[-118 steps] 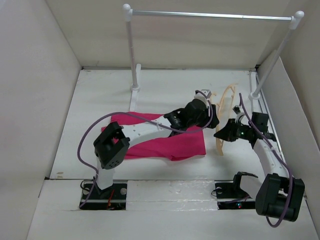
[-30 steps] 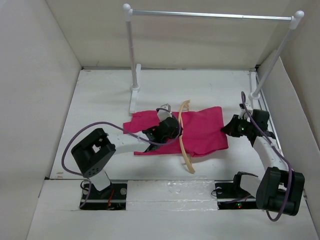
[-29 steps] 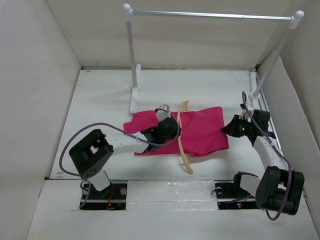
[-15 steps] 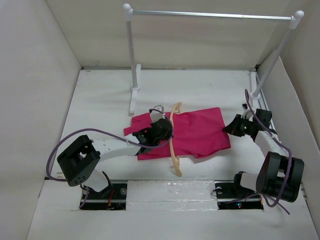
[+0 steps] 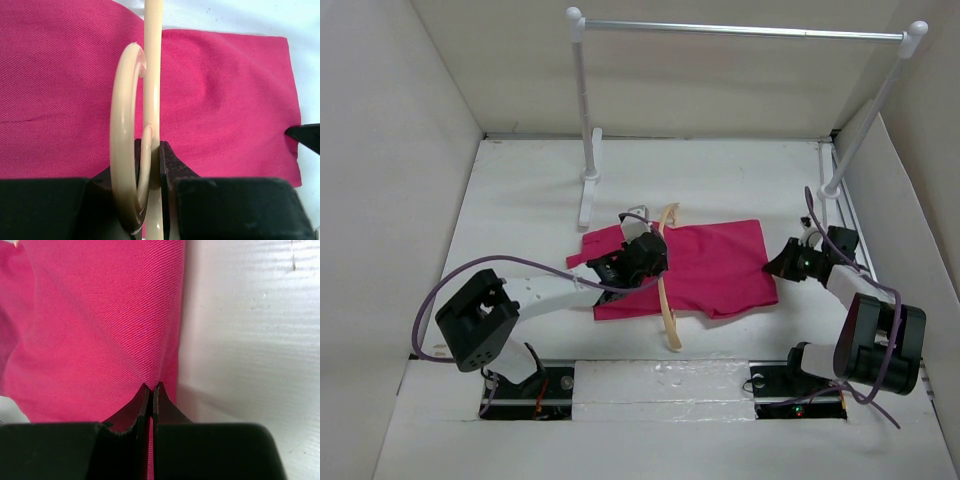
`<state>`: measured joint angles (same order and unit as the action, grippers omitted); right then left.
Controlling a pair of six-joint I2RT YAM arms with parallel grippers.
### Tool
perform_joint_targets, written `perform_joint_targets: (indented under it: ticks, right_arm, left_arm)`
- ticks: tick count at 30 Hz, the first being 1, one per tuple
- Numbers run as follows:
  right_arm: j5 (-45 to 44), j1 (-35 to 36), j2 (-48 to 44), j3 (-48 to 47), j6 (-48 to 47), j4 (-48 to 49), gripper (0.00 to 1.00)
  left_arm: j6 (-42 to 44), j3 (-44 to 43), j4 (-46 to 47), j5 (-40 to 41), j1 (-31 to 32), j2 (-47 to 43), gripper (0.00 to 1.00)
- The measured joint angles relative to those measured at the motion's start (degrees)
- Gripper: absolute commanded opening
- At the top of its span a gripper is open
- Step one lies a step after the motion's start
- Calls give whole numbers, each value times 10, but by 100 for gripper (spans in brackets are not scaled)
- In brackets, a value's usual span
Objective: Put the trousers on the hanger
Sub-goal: Place trousers on hanger
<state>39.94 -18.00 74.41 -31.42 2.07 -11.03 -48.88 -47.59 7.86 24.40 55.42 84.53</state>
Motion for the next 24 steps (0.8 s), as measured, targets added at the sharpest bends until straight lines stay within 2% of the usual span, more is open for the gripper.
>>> perform_joint_targets:
  ticks: [5,8,9,11,12,14,16,20,24]
  right_arm:
    - [-4,0,-12,20,-10,-1,7]
    - [-4,0,-13,21,-18,-4,20]
    - [-4,0,-14,21,-21,-7,29]
    - [-5,0,-23,17,-27,-27,39]
    - [-6,0,-32,13,-29,-44,51]
    - [-11,0,-66,-6,-36,-90,59]
    - [-28,7,-117,-46,-43,-140,73]
    - [-80,73,-195,-189,-52,-207,75]
    - [-84,174,-249,-277,-12,-193,78]
  left_arm:
    - [1,-13,-11,7,4,2,0]
    - [1,-19,-21,14,9,2,0]
    - [1,-22,-26,16,11,2,0]
    - [3,-34,-40,24,16,2,0]
    - [4,-41,-49,27,19,2,0]
    - [9,-61,-67,31,23,-1,0]
    - [12,-71,-77,33,24,-6,0]
    - [33,-108,-125,50,23,-61,0]
    - [67,-193,-185,59,23,-76,0]
